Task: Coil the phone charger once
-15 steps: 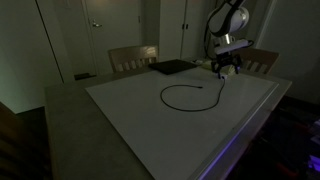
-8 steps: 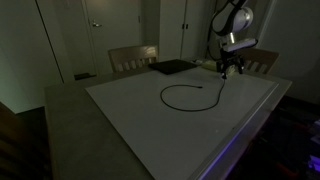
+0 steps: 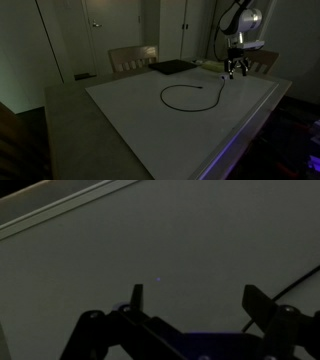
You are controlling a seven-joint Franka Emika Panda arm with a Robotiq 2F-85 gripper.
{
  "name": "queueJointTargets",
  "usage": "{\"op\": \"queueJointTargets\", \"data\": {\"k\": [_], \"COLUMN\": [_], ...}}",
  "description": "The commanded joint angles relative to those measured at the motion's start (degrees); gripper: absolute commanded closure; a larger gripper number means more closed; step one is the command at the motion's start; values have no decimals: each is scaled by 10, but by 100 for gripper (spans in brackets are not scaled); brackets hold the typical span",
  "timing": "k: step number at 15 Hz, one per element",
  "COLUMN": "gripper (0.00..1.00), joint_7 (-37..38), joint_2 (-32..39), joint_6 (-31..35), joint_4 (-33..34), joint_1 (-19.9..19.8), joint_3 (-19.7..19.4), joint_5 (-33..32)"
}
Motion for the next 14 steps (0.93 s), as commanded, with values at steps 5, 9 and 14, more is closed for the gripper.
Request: {"op": "queueJointTargets", "data": {"k": [5, 9, 14], "gripper": [0, 0, 0], "joint_7": [100, 124, 125], "joint_2": [-7, 21, 51], "joint_6": [119, 144, 124], "joint_4": [-24, 9, 47], "joint_1": [4, 15, 16], "joint_3": [5, 1, 2], "joint_5": [103, 80, 79]}}
